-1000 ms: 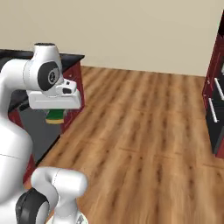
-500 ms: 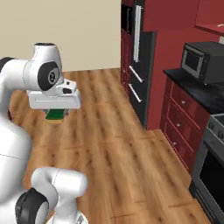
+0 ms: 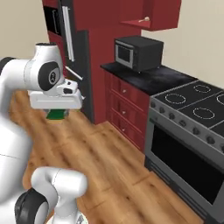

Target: Pick up the dish brush and sponge from the sink, and place them back in the cabinet, and close the cabinet door.

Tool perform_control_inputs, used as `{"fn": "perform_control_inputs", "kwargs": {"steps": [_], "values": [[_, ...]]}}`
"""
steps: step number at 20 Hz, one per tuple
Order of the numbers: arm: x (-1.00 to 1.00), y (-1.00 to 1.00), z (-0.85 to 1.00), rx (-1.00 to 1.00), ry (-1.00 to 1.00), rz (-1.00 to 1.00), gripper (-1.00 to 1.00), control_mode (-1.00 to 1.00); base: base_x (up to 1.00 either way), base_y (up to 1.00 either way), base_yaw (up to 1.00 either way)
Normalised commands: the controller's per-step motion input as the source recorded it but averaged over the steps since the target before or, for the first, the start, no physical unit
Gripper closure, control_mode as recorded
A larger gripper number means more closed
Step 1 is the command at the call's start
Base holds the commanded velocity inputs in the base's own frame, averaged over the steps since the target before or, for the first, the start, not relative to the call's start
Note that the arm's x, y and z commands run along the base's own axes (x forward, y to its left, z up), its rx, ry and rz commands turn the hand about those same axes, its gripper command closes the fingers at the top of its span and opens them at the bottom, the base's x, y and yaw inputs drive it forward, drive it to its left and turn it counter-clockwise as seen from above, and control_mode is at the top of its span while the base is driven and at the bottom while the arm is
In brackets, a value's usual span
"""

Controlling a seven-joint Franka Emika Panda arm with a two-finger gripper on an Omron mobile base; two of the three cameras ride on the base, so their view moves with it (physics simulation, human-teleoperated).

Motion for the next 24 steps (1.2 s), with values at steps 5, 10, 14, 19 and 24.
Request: {"fn": "perform_control_inputs", "kwargs": {"steps": [5, 10, 14, 19, 24], "values": [[0.0, 0.0, 0.0, 0.0, 0.0, 0.0, 1.0, 1.0, 0.31, 0.33, -0.38], [0.0, 0.0, 0.0, 0.0, 0.0, 0.0, 1.0, 1.0, 0.49, 0.66, -0.2], [0.0, 0.0, 0.0, 0.0, 0.0, 0.0, 1.0, 1.0, 0.55, 0.59, -0.12], [0.0, 0.0, 0.0, 0.0, 0.0, 0.0, 1.0, 1.0, 0.58, 0.42, -0.07], [0.0, 0.0, 0.0, 0.0, 0.0, 0.0, 1.0, 1.0, 0.61, 0.44, -0.07]]}}
